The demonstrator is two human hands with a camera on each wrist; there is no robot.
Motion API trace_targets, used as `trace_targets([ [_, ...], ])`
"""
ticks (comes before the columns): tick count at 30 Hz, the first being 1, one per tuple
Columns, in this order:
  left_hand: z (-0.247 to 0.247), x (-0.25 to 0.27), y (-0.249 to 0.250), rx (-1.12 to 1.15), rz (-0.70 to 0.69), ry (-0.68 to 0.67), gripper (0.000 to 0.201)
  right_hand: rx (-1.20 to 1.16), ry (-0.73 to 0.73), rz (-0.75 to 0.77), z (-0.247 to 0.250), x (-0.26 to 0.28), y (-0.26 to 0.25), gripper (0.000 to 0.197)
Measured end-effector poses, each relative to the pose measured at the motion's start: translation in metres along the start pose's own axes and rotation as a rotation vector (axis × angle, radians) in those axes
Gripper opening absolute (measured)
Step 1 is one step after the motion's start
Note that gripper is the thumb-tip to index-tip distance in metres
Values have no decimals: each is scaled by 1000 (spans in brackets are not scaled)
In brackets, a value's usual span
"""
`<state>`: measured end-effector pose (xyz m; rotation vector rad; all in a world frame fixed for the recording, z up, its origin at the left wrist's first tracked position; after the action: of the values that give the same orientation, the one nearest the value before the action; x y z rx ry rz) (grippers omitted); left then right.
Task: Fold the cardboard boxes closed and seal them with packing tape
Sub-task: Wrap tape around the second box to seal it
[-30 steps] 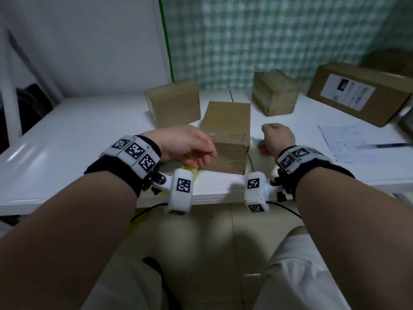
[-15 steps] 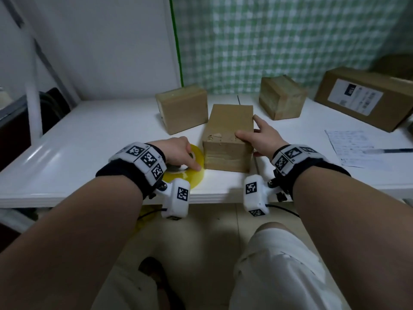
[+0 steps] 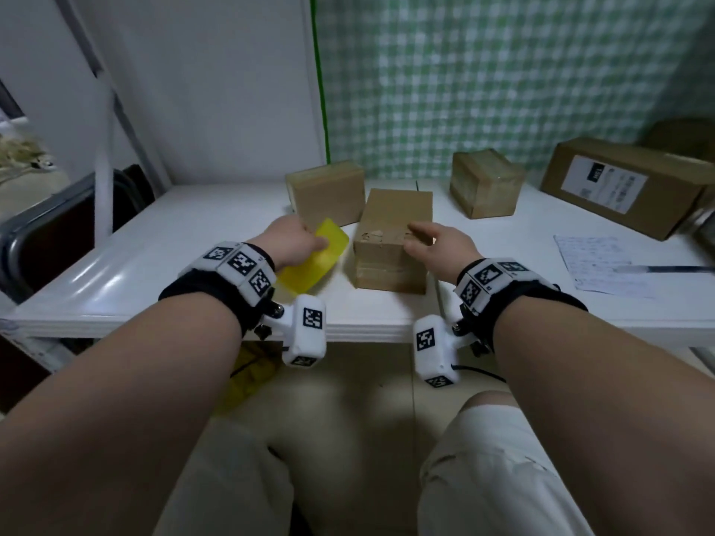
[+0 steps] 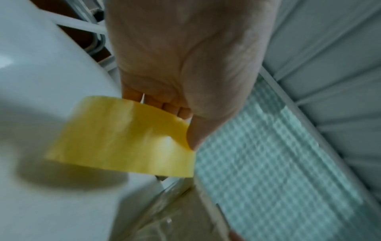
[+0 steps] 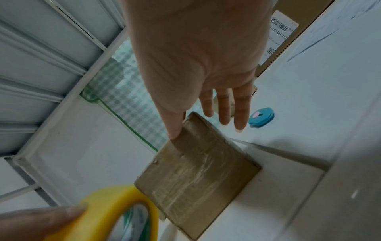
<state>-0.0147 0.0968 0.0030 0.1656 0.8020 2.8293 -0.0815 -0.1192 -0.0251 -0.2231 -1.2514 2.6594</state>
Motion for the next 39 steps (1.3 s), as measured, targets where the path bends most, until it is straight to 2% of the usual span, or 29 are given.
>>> trace_targets([
  [2, 7, -4, 1, 266, 23, 30, 23, 26, -5, -3, 2, -2, -1, 45],
  [4, 12, -8, 8, 524, -19, 54, 22, 37, -11, -18, 7, -7, -1, 44],
  [7, 19, -17, 31, 691, -141, 33, 16, 38, 4, -37, 17, -21, 2, 40],
  [9, 22, -26, 47, 677, -219, 4, 9, 5, 73, -25, 26, -34, 2, 37],
  [11, 22, -37, 63, 689, -276, -37, 15, -139, 130, -17, 37, -48, -2, 39],
  [15, 14, -50, 91, 656, -370, -171, 22, -542, 81, -63, 60, -70, -23, 43],
  [20, 4, -57, 108, 572, -465, -305, 27, -681, 32, -133, 83, -73, -34, 48],
  [24, 2, -51, 112, 299, -575, -198, 34, -814, -60, -205, 88, -63, -29, 54],
  [27, -4, -42, 113, 163, -587, -107, 33, -979, -107, -231, 87, -52, -26, 46],
  [29, -8, -36, 111, 180, -576, -108, 31, -1065, -120, -243, 85, -44, -27, 38],
  [31, -8, -30, 111, 345, -543, -111, 31, -1067, -114, -230, 81, -36, -30, 34],
  [34, -2, -25, 112, 525, -473, -60, 41, -1021, -90, -202, 73, -29, -35, 39],
  [36, 3, -24, 113, 490, -475, -48, 52, -1012, -63, -187, 68, -27, -38, 40],
  [39, 8, -18, 111, 321, -527, -27, 79, -1020, -24, -154, 65, -22, -47, 43],
])
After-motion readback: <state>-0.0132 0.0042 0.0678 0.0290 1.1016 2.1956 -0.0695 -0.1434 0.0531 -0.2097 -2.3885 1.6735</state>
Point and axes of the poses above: each hand's wrist, its own x-axis away from the middle knuckle, its own z-axis out of the back of the hand, y = z × x, the point moved 1 cm from there along -x, towards the middle knuckle, and after that the axes turned 6 degrees about -x, right-handed, at the moved point
